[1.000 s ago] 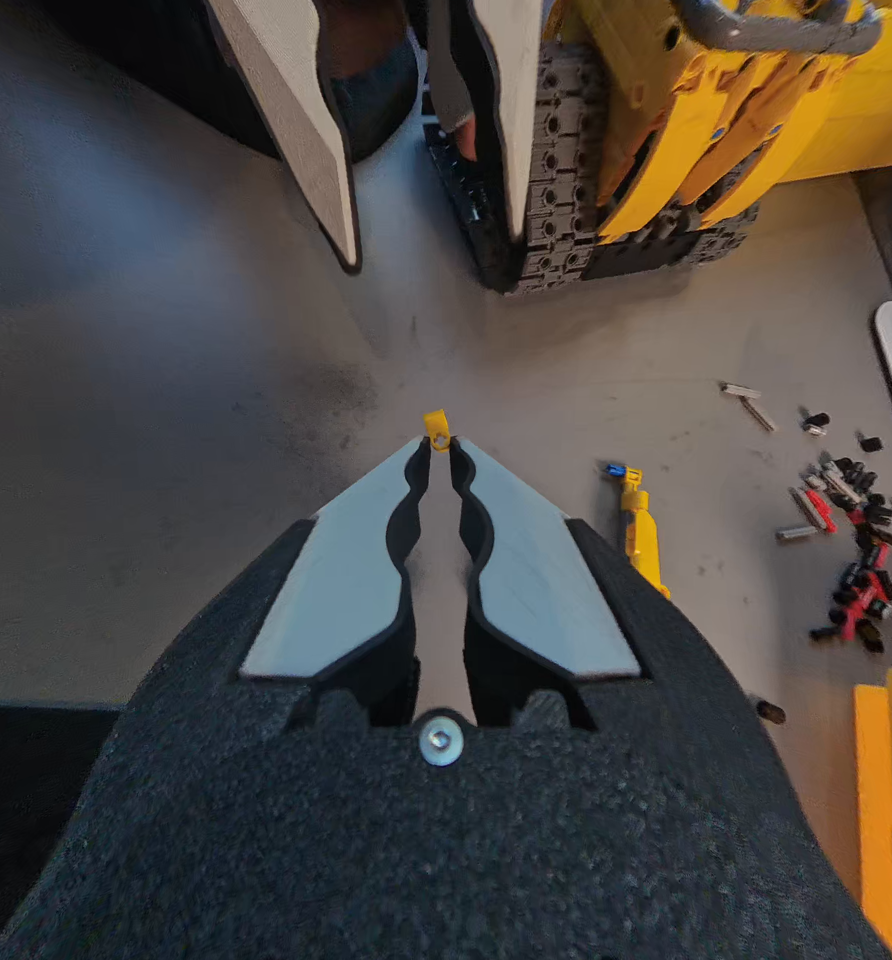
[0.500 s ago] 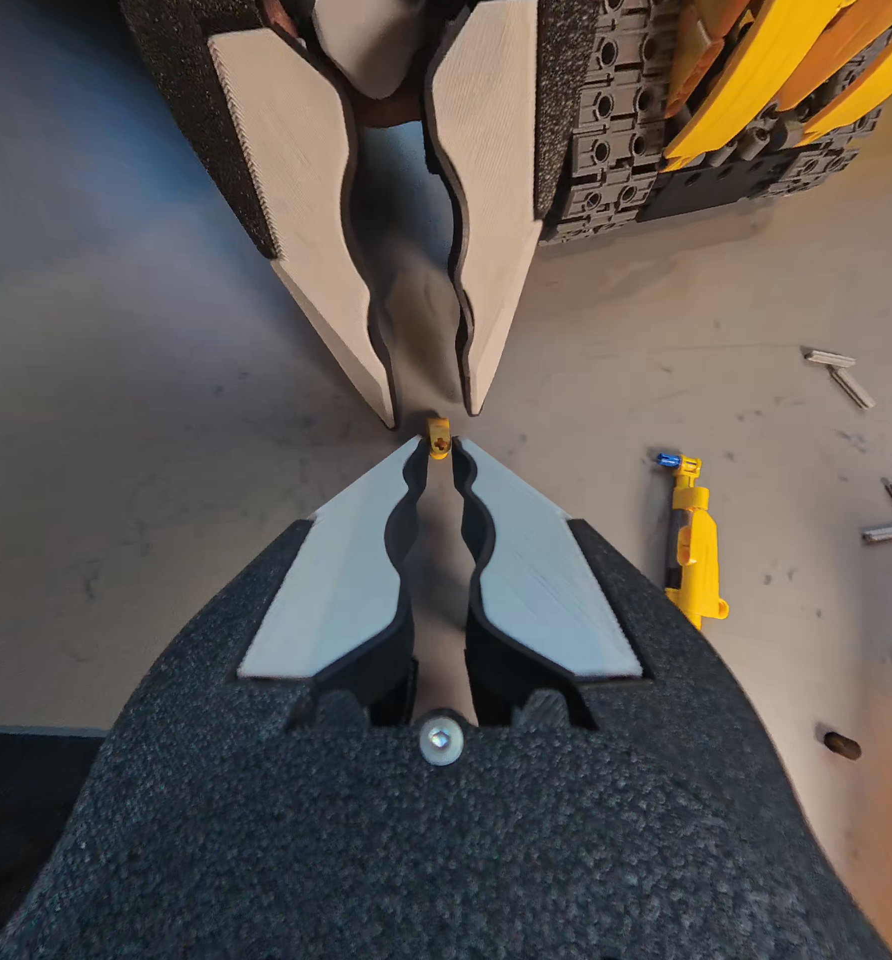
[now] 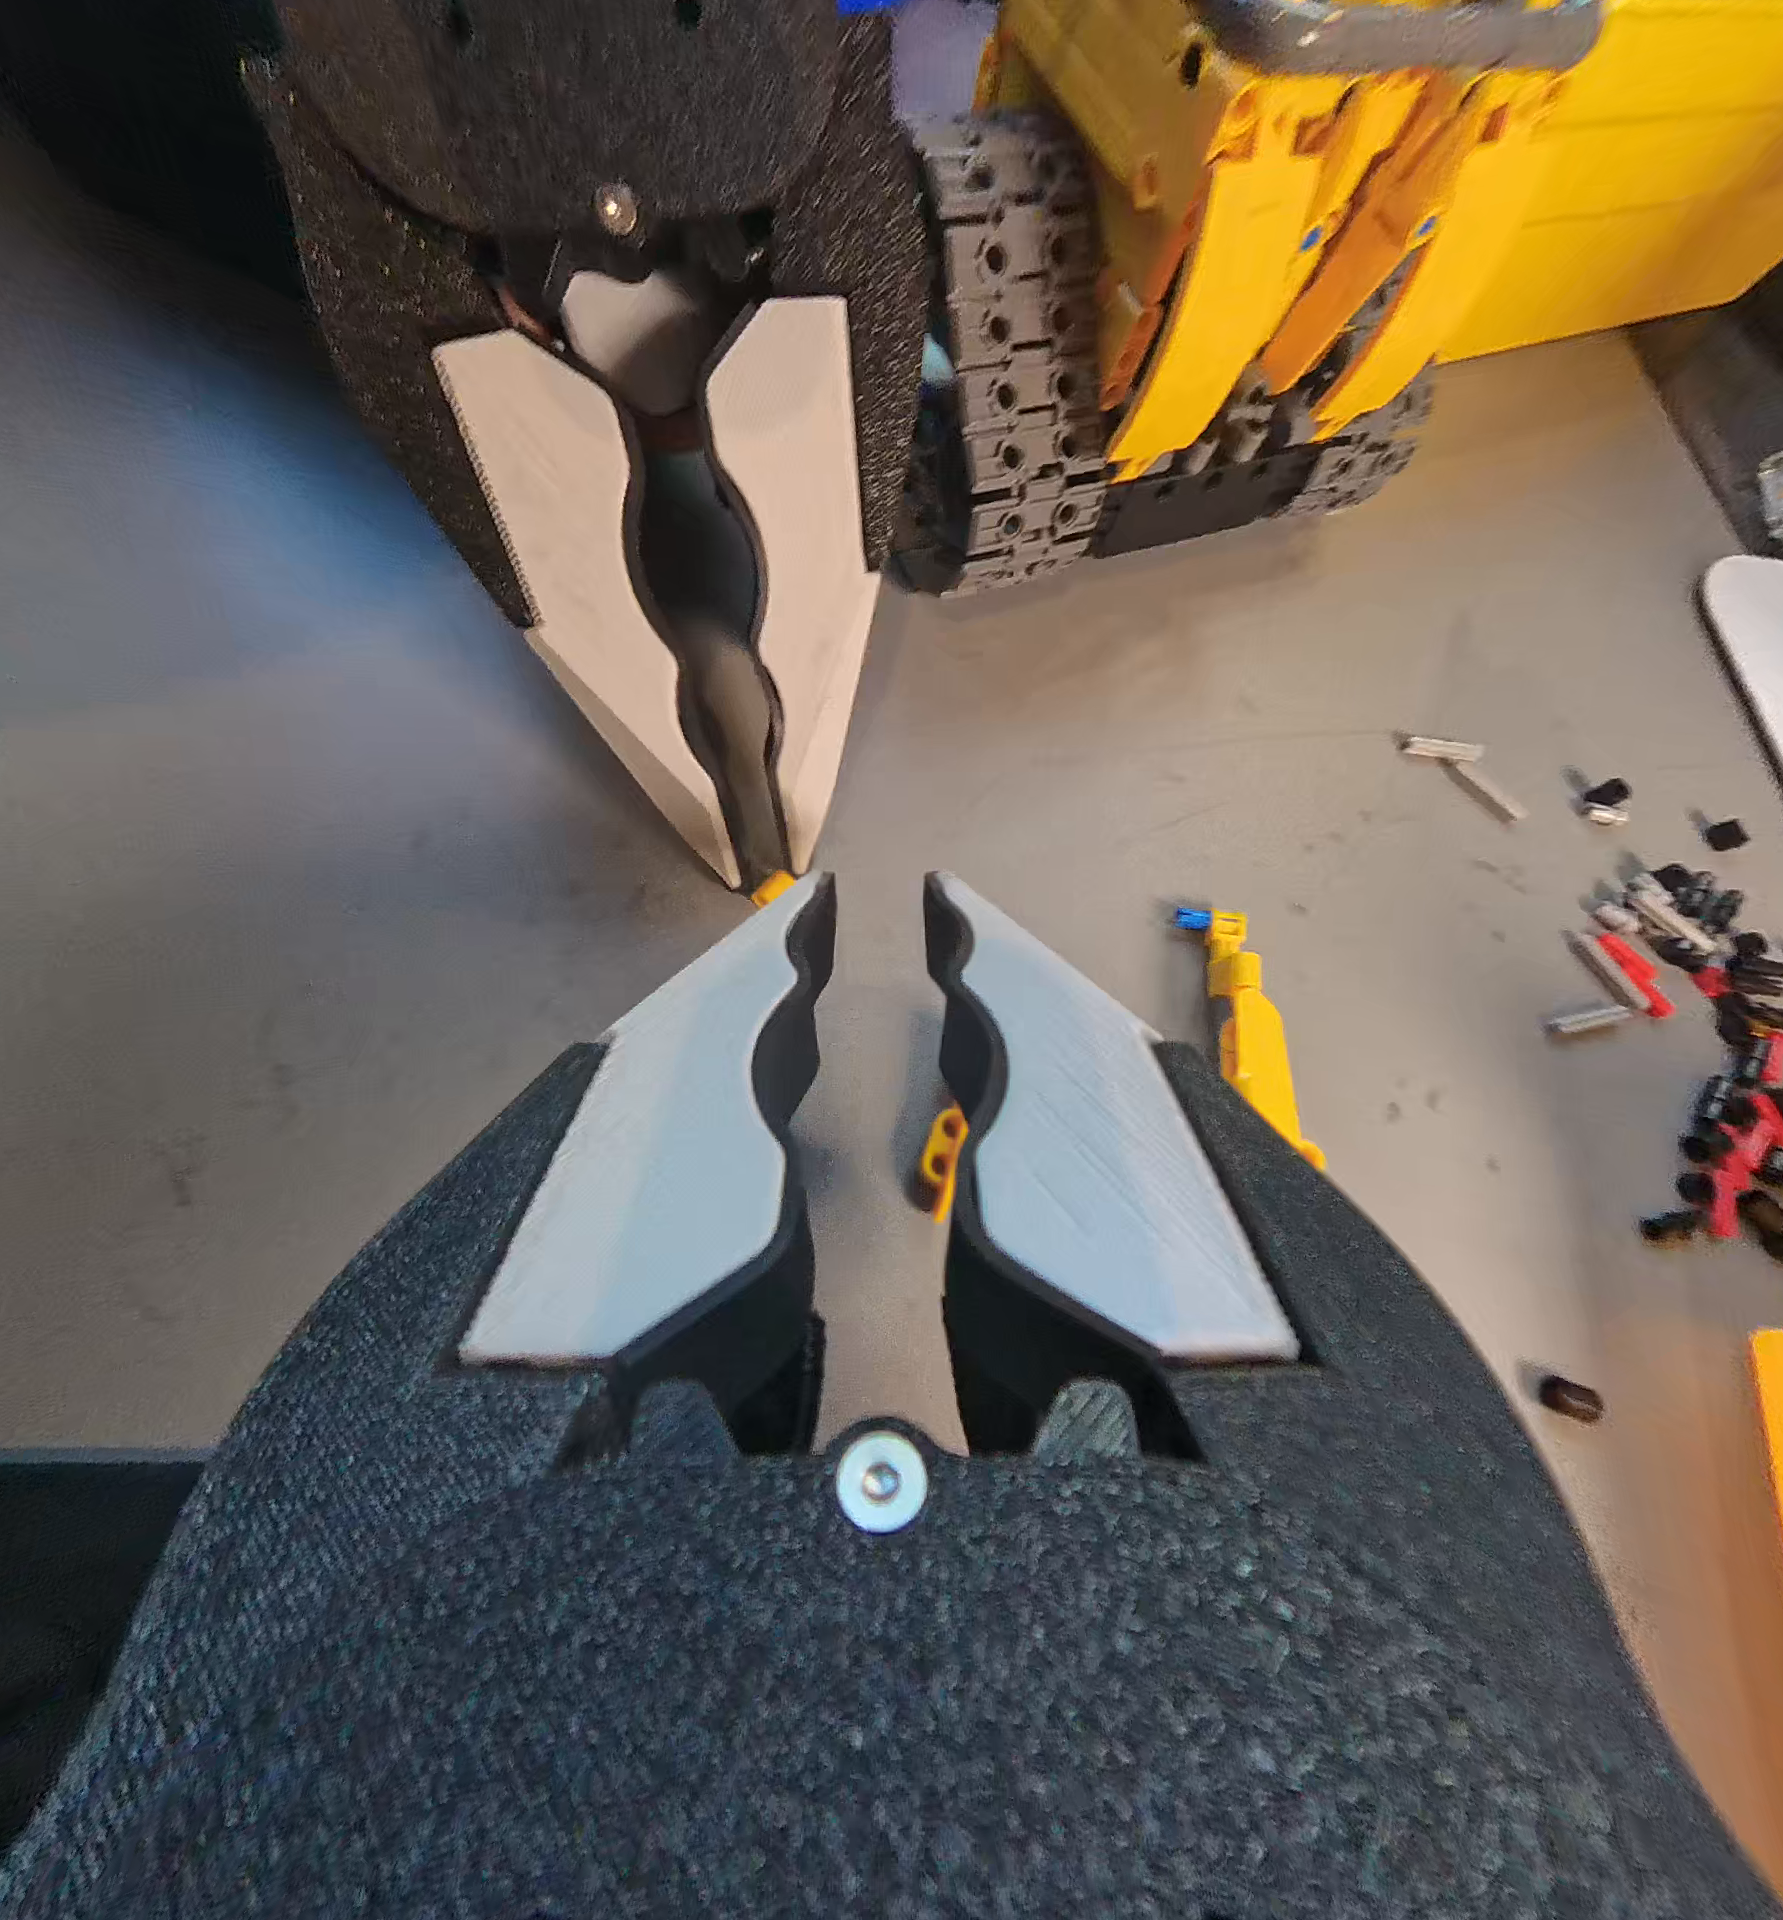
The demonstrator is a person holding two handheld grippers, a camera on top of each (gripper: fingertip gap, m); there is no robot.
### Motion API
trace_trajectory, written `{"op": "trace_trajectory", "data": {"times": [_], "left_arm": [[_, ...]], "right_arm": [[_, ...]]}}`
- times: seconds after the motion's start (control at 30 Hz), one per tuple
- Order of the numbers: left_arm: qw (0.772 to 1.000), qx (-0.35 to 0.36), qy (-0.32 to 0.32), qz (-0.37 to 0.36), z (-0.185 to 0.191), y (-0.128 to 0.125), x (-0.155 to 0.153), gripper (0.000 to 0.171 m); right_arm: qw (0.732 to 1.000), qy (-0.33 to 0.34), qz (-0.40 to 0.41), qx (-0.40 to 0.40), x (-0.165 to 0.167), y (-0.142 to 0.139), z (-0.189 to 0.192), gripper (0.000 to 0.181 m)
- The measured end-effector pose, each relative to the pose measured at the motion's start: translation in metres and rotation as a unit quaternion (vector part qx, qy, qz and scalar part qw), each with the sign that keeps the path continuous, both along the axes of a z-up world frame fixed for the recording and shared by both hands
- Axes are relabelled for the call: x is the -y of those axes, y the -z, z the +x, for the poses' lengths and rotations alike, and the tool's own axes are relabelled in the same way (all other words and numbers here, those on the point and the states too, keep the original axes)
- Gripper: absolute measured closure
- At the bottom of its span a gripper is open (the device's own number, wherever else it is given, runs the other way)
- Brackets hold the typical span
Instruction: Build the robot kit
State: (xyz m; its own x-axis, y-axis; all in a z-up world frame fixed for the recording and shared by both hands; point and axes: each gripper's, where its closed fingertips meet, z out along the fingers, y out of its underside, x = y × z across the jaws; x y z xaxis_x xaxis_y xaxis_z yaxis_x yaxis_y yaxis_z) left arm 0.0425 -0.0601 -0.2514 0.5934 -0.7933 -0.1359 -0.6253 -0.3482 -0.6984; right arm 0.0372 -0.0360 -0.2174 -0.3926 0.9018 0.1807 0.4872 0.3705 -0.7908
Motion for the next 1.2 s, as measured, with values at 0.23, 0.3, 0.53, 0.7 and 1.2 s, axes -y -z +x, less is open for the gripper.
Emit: {"op": "trace_trajectory", "data": {"times": [0.23, 0.3, 0.53, 0.7, 1.2], "left_arm": [[1.000, -0.004, -0.025, 0.013, -0.006, -0.001, -0.006, 0.156], [0.999, 0.000, -0.030, 0.011, -0.007, -0.001, -0.007, 0.153], [0.999, 0.027, -0.019, -0.012, -0.004, -0.004, -0.004, 0.138], [0.999, 0.037, -0.012, -0.032, 0.000, -0.001, -0.005, 0.141], [0.996, 0.023, -0.088, 0.004, -0.018, -0.004, -0.023, 0.165]], "right_arm": [[0.998, 0.054, -0.003, -0.036, -0.046, -0.017, 0.019, 0.161], [0.997, 0.063, -0.008, -0.035, -0.055, -0.016, 0.027, 0.161], [0.997, 0.067, -0.009, -0.044, -0.063, -0.012, 0.038, 0.161], [0.998, 0.044, -0.023, -0.046, -0.047, -0.010, 0.032, 0.162], [0.998, 0.043, -0.024, -0.050, -0.039, -0.002, 0.021, 0.163]]}}
